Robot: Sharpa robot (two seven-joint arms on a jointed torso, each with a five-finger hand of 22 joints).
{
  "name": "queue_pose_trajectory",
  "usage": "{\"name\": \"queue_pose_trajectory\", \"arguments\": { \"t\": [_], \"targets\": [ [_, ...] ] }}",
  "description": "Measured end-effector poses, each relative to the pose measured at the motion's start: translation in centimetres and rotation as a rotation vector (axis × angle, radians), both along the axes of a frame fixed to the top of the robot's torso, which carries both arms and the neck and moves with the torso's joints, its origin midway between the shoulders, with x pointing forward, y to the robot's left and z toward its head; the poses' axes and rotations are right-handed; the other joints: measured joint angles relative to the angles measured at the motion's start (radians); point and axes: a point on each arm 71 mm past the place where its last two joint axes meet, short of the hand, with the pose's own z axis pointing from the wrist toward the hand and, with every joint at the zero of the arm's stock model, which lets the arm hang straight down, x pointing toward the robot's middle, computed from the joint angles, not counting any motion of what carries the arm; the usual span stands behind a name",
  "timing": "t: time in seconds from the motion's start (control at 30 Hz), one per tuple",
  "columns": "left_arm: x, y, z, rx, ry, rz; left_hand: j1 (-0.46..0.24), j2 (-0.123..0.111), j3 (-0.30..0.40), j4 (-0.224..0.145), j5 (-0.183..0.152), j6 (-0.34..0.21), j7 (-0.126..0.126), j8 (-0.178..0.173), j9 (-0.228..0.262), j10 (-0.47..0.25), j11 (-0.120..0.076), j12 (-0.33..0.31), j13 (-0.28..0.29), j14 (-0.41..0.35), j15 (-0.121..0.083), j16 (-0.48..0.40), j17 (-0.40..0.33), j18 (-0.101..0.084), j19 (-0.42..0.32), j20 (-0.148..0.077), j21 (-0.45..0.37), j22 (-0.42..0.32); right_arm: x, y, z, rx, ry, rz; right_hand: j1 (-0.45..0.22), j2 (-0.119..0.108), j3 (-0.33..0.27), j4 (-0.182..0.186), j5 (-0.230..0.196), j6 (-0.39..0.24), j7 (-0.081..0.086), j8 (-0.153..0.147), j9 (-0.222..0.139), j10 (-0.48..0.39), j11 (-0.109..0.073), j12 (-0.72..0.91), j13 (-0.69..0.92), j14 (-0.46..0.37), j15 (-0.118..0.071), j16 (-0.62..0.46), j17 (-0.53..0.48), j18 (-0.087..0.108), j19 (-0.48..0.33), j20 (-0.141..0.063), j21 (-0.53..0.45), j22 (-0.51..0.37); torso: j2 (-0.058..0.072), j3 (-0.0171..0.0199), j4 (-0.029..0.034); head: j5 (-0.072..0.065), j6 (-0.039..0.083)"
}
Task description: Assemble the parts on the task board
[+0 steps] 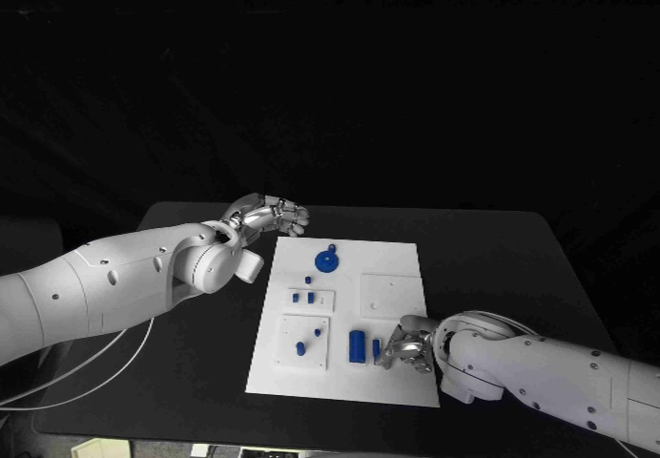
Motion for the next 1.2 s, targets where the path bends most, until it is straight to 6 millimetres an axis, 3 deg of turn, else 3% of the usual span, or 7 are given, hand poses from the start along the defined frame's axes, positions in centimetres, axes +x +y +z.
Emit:
{"name": "queue_pose_trajectory", "arguments": {
  "t": [0.43, 0.57, 0.63, 0.73, 0.93, 1.13, 1.2],
  "targets": [
    [0.0, -0.1, 0.0, 0.000, 0.000, -0.001, 0.000, 0.000, 0.000, 0.000, 0.000, 0.000, 0.000, 0.000, 0.000, 0.000, 0.000, 0.000, 0.000, 0.000, 0.000, 0.000, 0.002, 0.000, 0.000, 0.000, 0.000, 0.000, 0.3, 0.2, -0.1, -0.036, -0.025, 0.012, 0.022, -0.005, 0.047, -0.036, 0.000, 0.000, 0.000, 0.000, 0.004, -0.002, 0.002, -0.003, -0.002, 0.000, 0.000, 0.000, 0.000, 0.000, 0.000, 0.000, 0.000, 0.001, 0.000, 0.0005, 0.0003, -0.001, -0.002],
    [0.0, 0.0, 0.0, 0.000, 0.001, -0.001, 0.000, 0.000, 0.000, 0.000, 0.000, 0.000, 0.000, 0.000, 0.000, 0.000, 0.000, 0.000, 0.000, 0.000, 0.000, 0.000, 0.002, 0.000, 0.000, 0.000, 0.000, 0.001, 0.3, -0.2, -0.1, -0.031, -0.022, -0.001, -0.003, -0.029, 0.026, -0.037, 0.005, 0.000, -0.001, 0.001, 0.006, -0.002, 0.002, -0.003, -0.002, 0.000, 0.000, 0.000, 0.000, 0.001, 0.000, 0.000, 0.000, 0.001, 0.000, 0.0006, 0.0002, -0.001, -0.001],
    [0.0, 0.0, 0.0, 0.000, 0.001, -0.001, 0.000, 0.000, 0.000, 0.000, 0.000, 0.000, 0.000, 0.000, 0.000, 0.000, 0.000, 0.000, 0.000, 0.000, 0.000, 0.000, 0.002, 0.000, 0.000, 0.000, 0.000, 0.001, 0.3, -0.5, -0.1, -0.020, -0.015, -0.014, -0.024, -0.050, -0.004, -0.041, 0.045, -0.003, -0.001, 0.001, 0.005, -0.002, 0.002, -0.003, -0.004, 0.000, 0.000, 0.000, 0.000, 0.001, 0.000, 0.000, 0.000, 0.001, 0.000, 0.0006, 0.0001, -0.001, 0.001],
    [0.0, 0.0, 0.0, 0.001, 0.000, 0.001, 0.000, 0.000, 0.000, 0.000, 0.000, 0.000, 0.000, 0.000, 0.000, 0.000, 0.000, 0.000, 0.000, -0.001, -0.001, 0.000, 0.002, 0.000, 0.000, 0.000, 0.000, 0.001, 0.4, -1.0, 0.1, 0.010, -0.003, -0.039, -0.055, -0.082, -0.043, -0.044, 0.063, -0.008, 0.004, -0.006, 0.004, -0.009, 0.006, -0.014, -0.011, 0.000, 0.000, -0.004, 0.000, 0.001, 0.000, 0.000, 0.000, 0.001, 0.000, 0.0009, 0.0000, -0.001, 0.004],
    [0.3, 0.5, -0.1, 0.007, -0.001, 0.014, 0.000, 0.000, 0.000, 0.000, 0.000, 0.000, 0.000, 0.003, 0.000, 0.000, 0.000, 0.000, -0.001, 0.003, -0.004, 0.000, 0.003, 0.000, 0.000, 0.000, 0.000, 0.001, 2.1, -2.1, 2.0, 0.097, -0.026, -0.090, -0.098, -0.124, -0.122, -0.050, 0.089, -0.047, 0.008, -0.032, -0.002, -0.060, 0.017, -0.045, -0.035, -0.002, 0.002, -0.013, -0.002, 0.003, -0.011, -0.004, -0.006, 0.001, -0.002, 0.0012, -0.0013, -0.003, 0.021],
    [1.0, 0.9, -0.3, 0.015, -0.005, 0.036, 0.000, 0.000, 0.000, 0.000, 0.000, 0.000, 0.000, 0.004, 0.000, 0.000, 0.000, 0.000, -0.001, 0.003, -0.004, -0.005, 0.004, 0.000, 0.000, 0.000, -0.003, 0.002, 6.4, -4.4, 4.5, 0.208, -0.112, -0.176, -0.103, -0.119, -0.155, -0.069, 0.096, -0.088, 0.017, -0.053, -0.006, -0.105, 0.035, -0.069, -0.055, -0.016, 0.016, -0.028, -0.005, 0.003, -0.029, -0.011, -0.026, 0.001, -0.010, 0.0000, -0.0051, -0.012, 0.059],
    [1.2, 1.0, -0.4, 0.016, -0.006, 0.045, 0.000, 0.000, 0.000, 0.000, 0.000, -0.004, 0.004, 0.004, -0.001, 0.000, 0.000, 0.000, -0.001, 0.003, -0.004, -0.006, 0.006, 0.000, 0.000, 0.000, -0.004, 0.002, 8.0, -5.3, 5.2, 0.253, -0.145, -0.216, -0.089, -0.104, -0.159, -0.073, 0.101, -0.099, 0.021, -0.058, -0.006, -0.119, 0.040, -0.076, -0.058, -0.026, 0.026, -0.039, -0.007, 0.002, -0.040, -0.011, -0.037, 0.001, -0.016, 0.0000, -0.0069, -0.014, 0.076]
  ]
}}
